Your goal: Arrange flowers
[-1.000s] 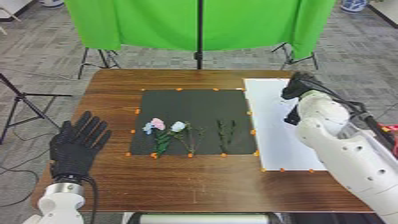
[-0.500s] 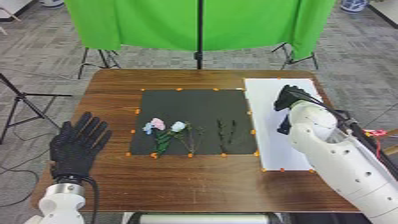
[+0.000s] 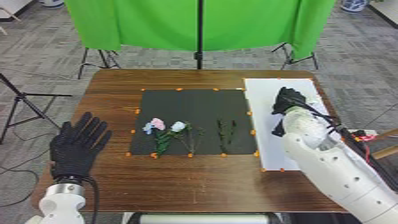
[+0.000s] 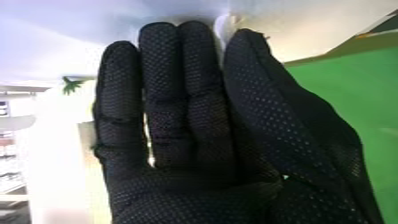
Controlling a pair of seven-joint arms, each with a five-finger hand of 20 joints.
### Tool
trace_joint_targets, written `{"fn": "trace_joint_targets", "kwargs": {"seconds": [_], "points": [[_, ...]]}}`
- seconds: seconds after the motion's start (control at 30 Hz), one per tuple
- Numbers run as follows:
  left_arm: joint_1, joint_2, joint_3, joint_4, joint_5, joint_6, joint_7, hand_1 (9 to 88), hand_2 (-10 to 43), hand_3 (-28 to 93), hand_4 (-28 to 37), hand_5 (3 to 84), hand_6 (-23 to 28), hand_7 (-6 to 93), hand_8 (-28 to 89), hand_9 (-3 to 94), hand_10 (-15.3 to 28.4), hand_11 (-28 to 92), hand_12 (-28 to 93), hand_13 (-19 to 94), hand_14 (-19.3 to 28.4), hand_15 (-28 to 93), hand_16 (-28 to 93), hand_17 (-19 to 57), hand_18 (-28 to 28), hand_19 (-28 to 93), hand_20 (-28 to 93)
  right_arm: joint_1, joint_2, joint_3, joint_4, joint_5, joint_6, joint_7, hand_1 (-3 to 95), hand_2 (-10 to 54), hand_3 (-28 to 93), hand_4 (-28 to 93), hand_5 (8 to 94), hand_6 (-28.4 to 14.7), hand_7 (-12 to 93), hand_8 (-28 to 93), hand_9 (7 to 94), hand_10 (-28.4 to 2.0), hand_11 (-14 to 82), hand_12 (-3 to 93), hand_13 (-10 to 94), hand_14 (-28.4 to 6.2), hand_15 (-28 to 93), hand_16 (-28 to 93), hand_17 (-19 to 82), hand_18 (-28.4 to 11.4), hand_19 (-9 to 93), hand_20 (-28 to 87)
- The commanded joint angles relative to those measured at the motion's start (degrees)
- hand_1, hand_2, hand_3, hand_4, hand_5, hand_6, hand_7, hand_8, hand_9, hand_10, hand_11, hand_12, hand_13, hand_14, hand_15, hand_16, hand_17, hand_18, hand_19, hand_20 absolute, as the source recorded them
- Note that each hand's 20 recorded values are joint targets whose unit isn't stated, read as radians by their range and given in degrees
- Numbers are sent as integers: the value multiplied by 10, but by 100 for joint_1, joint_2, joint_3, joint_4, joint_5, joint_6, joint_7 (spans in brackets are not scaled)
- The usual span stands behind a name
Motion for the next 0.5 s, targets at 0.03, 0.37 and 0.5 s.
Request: {"fn": "trace_joint_targets", "kwargs": {"seconds": [0.03, 0.37, 0.5], "points": [[151, -59, 33, -2, -28, 2, -26, 270, 123, 743, -283, 455, 70, 176, -96, 409, 148, 265, 135, 320, 140, 406, -52, -35, 142, 329, 140, -193, 253, -116, -180, -133, 571, -52, 646, -62, 667, -283, 749, -27, 228, 37, 803, -112, 114, 432, 660, -70, 371, 406, 307, -209, 683, 307], [73, -25, 17, 45, 6, -38, -83, 269, 122, 745, -283, 454, 70, 176, -96, 408, 147, 266, 134, 320, 140, 407, -52, -35, 142, 329, 139, -134, 484, -172, -1305, 58, 746, -284, 644, -65, 674, -283, 756, -28, 223, 42, 808, -112, 113, 439, 663, -68, 363, 421, 310, -207, 679, 310], [67, -10, 12, 46, 6, -34, -76, 269, 121, 745, -283, 453, 71, 176, -96, 408, 147, 266, 134, 320, 140, 405, -52, -35, 142, 329, 139, -142, 499, -157, -1631, 371, 665, -287, 645, -64, 675, -283, 758, -31, 223, 42, 808, -113, 113, 440, 662, -70, 363, 423, 311, -206, 677, 309]]}}
